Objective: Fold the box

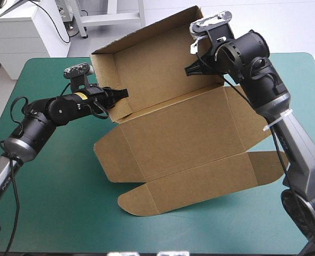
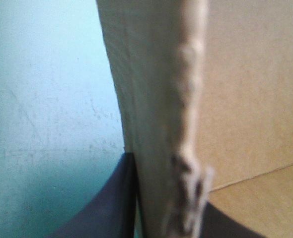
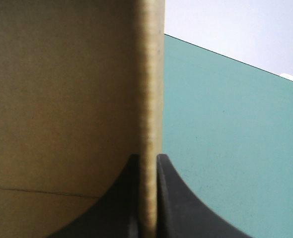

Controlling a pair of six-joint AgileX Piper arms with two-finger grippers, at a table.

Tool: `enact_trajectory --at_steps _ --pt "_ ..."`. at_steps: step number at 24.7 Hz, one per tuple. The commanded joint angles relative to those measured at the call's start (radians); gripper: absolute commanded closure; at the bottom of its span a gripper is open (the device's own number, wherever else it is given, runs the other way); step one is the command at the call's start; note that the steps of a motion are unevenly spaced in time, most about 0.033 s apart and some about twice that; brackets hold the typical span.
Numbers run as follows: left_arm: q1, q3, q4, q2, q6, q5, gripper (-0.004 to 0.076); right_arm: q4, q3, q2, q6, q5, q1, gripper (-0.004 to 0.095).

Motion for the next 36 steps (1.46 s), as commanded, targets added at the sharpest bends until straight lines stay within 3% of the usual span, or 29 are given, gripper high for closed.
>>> enact_trajectory --at_steps 1,5,8,11,18,21,28,36 --pt "-0.011 -0.069 -0.045 -0.034 0.029 -0.049 0.0731 0.006 -0.023 -0.043 0.002 -0.006 0.001 0.0927" --pt "-0.006 -0.197 -0.003 0.03 0.029 0.05 0.0731 -0.001 -0.023 -0.025 0.034 -0.006 0.001 0.0927" --pt "-0.006 -0.417 0.092 0.155 -0.024 0.272 0.0731 0.038 -0.023 0.009 0.054 -0.004 -0.013 0.0927" --pt "-0.006 -0.666 0.213 0.314 -0.098 0.501 0.0731 0.189 -0.007 0.053 0.083 -0.004 -0.087 0.0927" --pt "-0.006 -0.884 0.321 0.495 -0.126 0.741 0.0731 0.299 0.272 0.06 0.066 -0.004 -0.18 0.0927" --pt "-0.02 -0.849 0.268 0.546 -0.139 0.753 0.0731 0.299 0.35 0.066 0.062 -0.024 -0.18 0.0927" --pt "-0.096 -0.736 0.427 0.562 -0.146 0.753 0.0731 0.31 0.355 0.107 0.061 -0.006 -0.18 0.0927" --pt "-0.096 -0.711 0.369 0.572 -0.147 0.753 0.0731 0.314 0.355 0.148 0.07 -0.006 -0.18 0.0927"
